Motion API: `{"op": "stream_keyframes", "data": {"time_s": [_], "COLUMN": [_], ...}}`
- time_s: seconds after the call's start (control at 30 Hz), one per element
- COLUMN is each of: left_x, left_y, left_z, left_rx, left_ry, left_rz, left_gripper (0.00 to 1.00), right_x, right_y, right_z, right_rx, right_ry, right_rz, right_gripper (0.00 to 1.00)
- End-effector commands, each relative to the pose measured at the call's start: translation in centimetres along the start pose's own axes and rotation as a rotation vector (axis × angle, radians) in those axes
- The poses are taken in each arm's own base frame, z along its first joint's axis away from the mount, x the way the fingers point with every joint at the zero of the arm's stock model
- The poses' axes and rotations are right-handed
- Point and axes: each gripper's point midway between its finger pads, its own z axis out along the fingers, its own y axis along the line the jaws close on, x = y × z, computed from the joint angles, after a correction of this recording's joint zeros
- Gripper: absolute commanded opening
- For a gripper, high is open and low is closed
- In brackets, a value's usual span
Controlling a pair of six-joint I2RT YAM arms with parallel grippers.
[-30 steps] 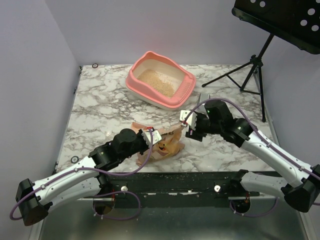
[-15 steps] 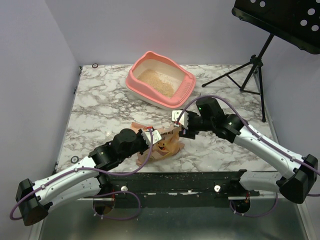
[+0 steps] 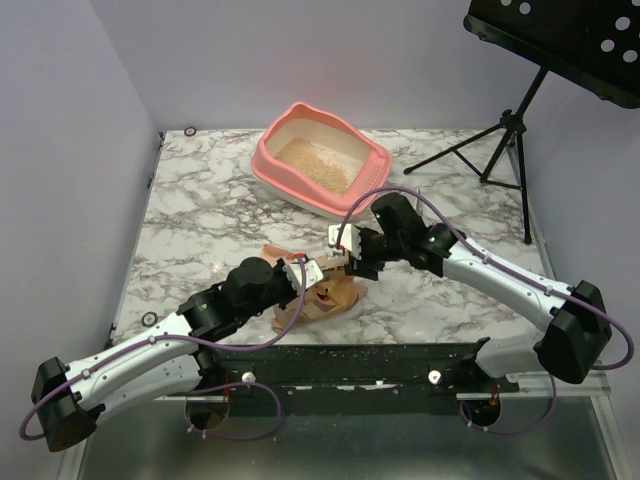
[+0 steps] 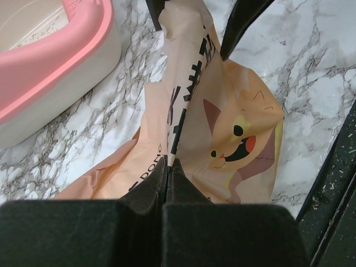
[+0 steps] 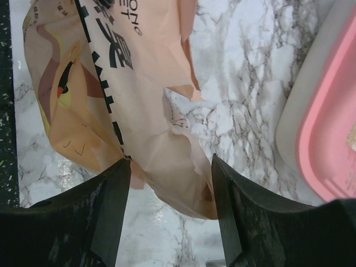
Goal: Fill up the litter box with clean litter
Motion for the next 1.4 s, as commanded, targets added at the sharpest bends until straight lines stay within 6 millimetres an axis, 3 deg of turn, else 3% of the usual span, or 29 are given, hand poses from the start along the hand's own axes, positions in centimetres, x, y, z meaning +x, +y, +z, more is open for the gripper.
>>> {"op": "stream_keyframes", "data": {"time_s": [0.0,0.13,0.23,0.3,0.37,0.53,0.67,0.77,0.87,0.97,1.07,1.13,1.23,1.33,1.37], "left_x": [-1.5,-1.4,-1.5,-1.9,-2.4,-2.9,-4.6,-5.5,-5.2,-3.4,-0.9,0.5,1.2,1.2,1.1], "left_y": [2.0,2.1,2.5,3.1,3.9,5.4,7.6,8.5,9.0,8.1,6.8,5.8,5.1,5.5,5.5], "left_z": [-0.7,-0.8,-0.9,-1.3,-1.7,-2.5,-3.2,-3.2,-2.8,-2.2,-1.5,-0.9,-0.7,-1.0,-1.1], "left_rx": [-0.087,-0.097,-0.115,-0.147,-0.182,-0.243,-0.314,-0.324,-0.332,-0.303,-0.28,-0.258,-0.245,-0.279,-0.288], "left_ry": [-0.043,-0.041,-0.043,-0.056,-0.072,-0.039,0.007,0.037,0.047,0.073,0.093,0.096,0.089,0.076,0.066], "left_rz": [0.009,0.012,0.014,0.018,0.031,0.131,0.24,0.341,0.343,0.304,0.229,0.163,0.103,0.083,0.078], "left_gripper": [0.0,0.0,0.0,0.0,0.0,0.0,0.0,0.0,0.0,0.0,0.0,0.0,0.0,0.0,0.0], "right_x": [1.7,4.1,5.1,5.4,5.6,4.2,1.2,0.7,2.8,4.8,5.1,4.6,3.1,1.7,2.0], "right_y": [3.9,6.0,6.8,6.5,5.9,2.1,-0.8,-1.1,-0.1,2.3,3.3,2.2,-1.3,-5.5,-7.0], "right_z": [1.1,1.1,1.1,1.0,0.9,-1.3,-3.1,-3.9,-3.5,-3.0,-2.6,-2.8,-4.1,-7.2,-8.7], "right_rx": [-0.174,-0.271,-0.281,-0.251,-0.197,-0.006,0.076,0.063,0.044,-0.029,-0.046,0.025,0.206,0.451,0.558], "right_ry": [0.033,0.138,0.172,0.182,0.192,0.154,0.102,0.124,0.193,0.234,0.209,0.187,0.129,0.061,0.069], "right_rz": [0.059,0.123,0.164,0.188,0.193,0.167,0.108,0.083,0.107,0.136,0.164,0.185,0.221,0.31,0.353], "right_gripper": [0.67,0.62,0.35,0.06,0.0,0.0,0.0,0.01,0.0,0.02,0.29,0.44,0.54,0.61,0.66]}}
